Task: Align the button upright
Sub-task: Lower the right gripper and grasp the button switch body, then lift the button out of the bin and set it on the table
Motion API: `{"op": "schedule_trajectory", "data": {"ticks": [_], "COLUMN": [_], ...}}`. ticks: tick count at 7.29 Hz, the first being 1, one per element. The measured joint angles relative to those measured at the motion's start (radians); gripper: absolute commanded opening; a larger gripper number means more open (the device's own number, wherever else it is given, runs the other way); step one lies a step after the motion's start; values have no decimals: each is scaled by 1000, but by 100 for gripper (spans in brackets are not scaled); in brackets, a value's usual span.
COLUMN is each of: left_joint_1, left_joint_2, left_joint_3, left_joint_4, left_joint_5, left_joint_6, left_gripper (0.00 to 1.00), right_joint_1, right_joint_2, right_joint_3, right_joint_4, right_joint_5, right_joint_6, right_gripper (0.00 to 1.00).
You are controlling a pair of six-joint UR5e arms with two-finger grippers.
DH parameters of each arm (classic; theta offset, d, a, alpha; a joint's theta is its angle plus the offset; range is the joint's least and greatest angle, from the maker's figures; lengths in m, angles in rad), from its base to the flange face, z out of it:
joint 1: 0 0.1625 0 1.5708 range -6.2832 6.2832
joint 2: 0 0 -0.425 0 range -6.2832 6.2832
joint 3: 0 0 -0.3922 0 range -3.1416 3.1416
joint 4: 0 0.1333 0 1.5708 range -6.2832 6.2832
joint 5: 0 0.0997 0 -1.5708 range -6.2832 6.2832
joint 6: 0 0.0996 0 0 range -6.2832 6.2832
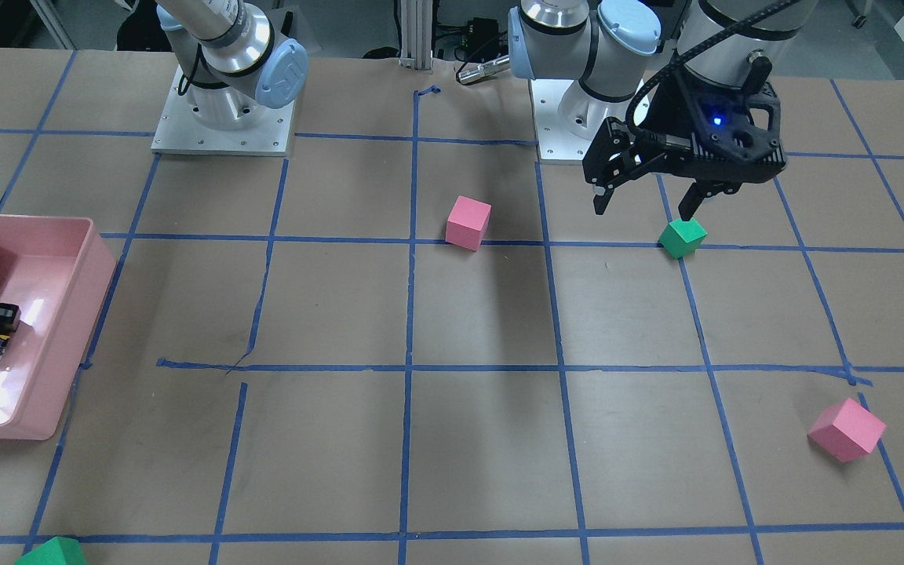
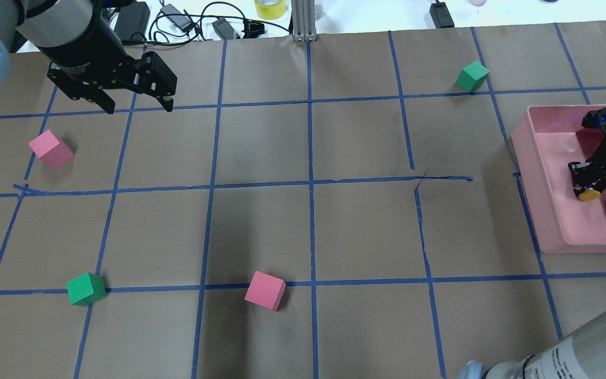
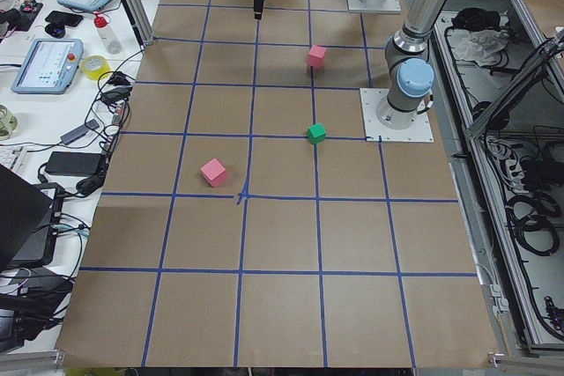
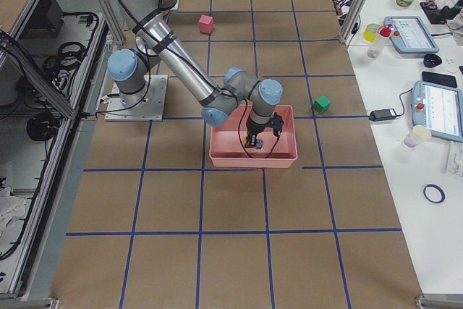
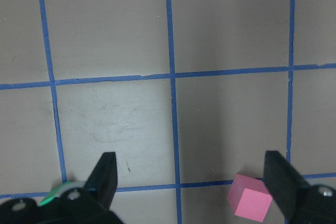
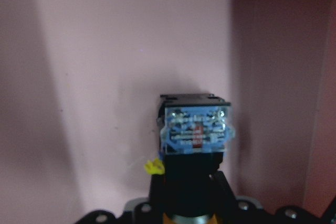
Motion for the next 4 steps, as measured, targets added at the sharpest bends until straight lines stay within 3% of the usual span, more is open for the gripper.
{"op": "schedule_trajectory", "data": {"ticks": [4], "left_joint_1": [-1], "left_joint_2": [2], "left_joint_3": [0], "left_joint_4": [-1], "left_joint_5": [6], "left_joint_6": [1], "left_gripper": [100], "right_joint_1": [39], "right_joint_2": [-121], "right_joint_3": [-153], "right_joint_4": [258], "right_joint_5": [-11], "right_joint_6": [81], "right_gripper": [0]}}
